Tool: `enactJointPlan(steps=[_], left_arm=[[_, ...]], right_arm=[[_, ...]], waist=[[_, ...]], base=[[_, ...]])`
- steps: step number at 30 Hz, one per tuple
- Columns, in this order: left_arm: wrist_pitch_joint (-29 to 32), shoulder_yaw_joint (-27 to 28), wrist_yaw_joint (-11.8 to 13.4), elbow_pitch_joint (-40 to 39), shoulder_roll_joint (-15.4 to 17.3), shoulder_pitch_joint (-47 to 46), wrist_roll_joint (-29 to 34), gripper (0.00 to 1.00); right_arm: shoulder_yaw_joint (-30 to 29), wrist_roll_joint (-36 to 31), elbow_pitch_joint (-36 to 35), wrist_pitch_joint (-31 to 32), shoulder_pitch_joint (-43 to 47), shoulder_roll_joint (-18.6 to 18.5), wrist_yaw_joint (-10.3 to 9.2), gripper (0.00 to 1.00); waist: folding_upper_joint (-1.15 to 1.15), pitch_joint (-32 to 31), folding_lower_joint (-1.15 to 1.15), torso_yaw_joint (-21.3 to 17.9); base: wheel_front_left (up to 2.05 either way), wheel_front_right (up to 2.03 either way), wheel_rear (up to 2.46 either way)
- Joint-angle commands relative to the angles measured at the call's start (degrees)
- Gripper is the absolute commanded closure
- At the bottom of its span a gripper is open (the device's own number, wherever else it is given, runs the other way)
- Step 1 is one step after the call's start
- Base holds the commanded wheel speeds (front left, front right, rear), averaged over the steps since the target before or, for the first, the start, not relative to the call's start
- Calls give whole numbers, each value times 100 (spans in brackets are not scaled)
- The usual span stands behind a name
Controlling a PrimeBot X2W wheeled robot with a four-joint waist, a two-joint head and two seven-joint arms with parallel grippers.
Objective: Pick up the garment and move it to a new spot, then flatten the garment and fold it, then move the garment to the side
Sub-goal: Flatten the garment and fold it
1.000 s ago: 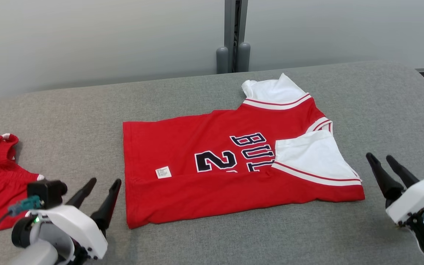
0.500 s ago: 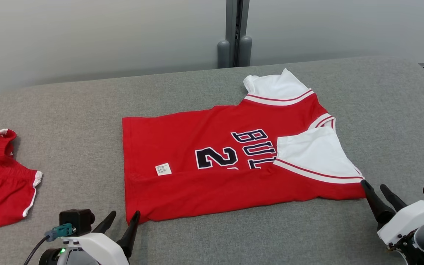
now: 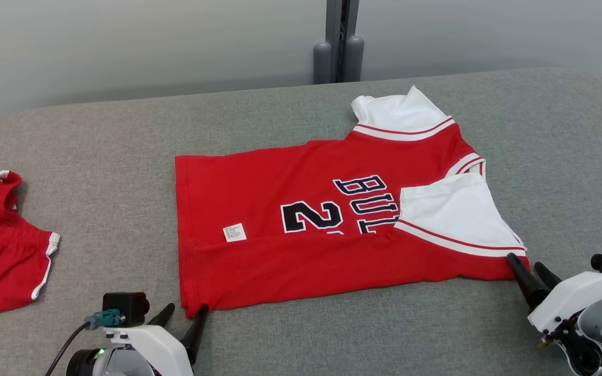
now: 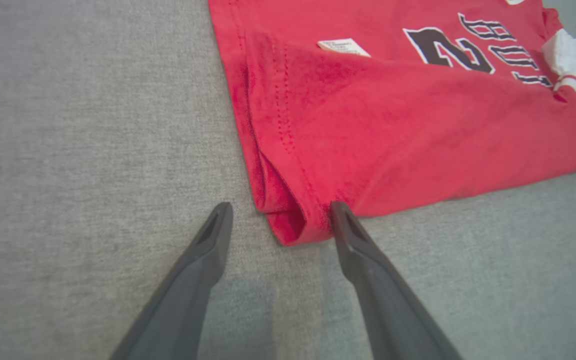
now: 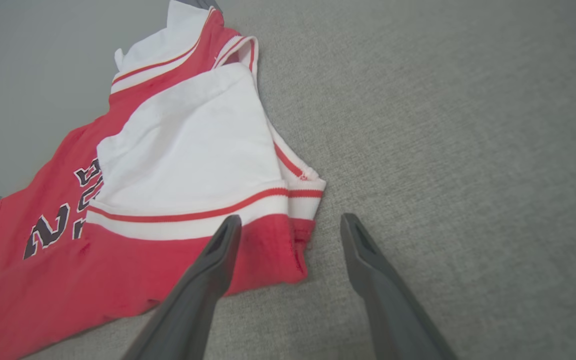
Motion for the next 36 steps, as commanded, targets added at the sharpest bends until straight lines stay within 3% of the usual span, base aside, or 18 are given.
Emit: enactJointPlan(steps=[1, 9, 10, 11, 12, 13, 16, 27, 36], left_arm=[[53, -32, -47, 97, -28, -172, 3, 0], [240, -149, -192, 354, -194, -262, -2, 0], [299, -183, -255, 372, -231, -274, -34, 0], [305, -176, -272, 372, -243, -280, -50, 0], [302, -169, -291, 380, -246, -287, -48, 8], [298, -168, -300, 389, -248, -293, -45, 28], [289, -175, -328, 407, -260, -289, -58, 100], [270, -106, -391, 334, -180, -298, -103, 100], [324, -47, -287, -9, 37, -175, -190, 100]], right_arm=[[-52, 38, 103, 94, -99, 39, 4, 0], [-23, 94, 178, 457, -142, 204, 4, 0], [-16, 116, 110, 519, -119, 210, 4, 58], [-18, 114, 84, 533, -108, 212, 4, 74], [-26, 115, 66, 535, -97, 208, 4, 94], [-31, 113, 53, 537, -85, 201, 4, 100], [-31, 86, 6, 498, -54, 191, 3, 100], [-113, 83, -135, 404, -10, 110, 3, 100], [-148, 321, -671, 761, 219, -178, 4, 100]], waist=[[0, 56, 0, 26], [0, 149, 0, 61], [0, 152, 0, 60], [0, 148, 0, 61], [0, 141, 0, 62], [0, 132, 0, 63], [0, 92, 0, 58], [0, -5, 0, 73], [0, -124, 0, 90]], base=[[0, 0, 0], [0, 0, 0], [0, 0, 0], [0, 0, 0], [0, 0, 0], [0, 0, 0], [0, 0, 0], [0, 0, 0], [0, 0, 0]])
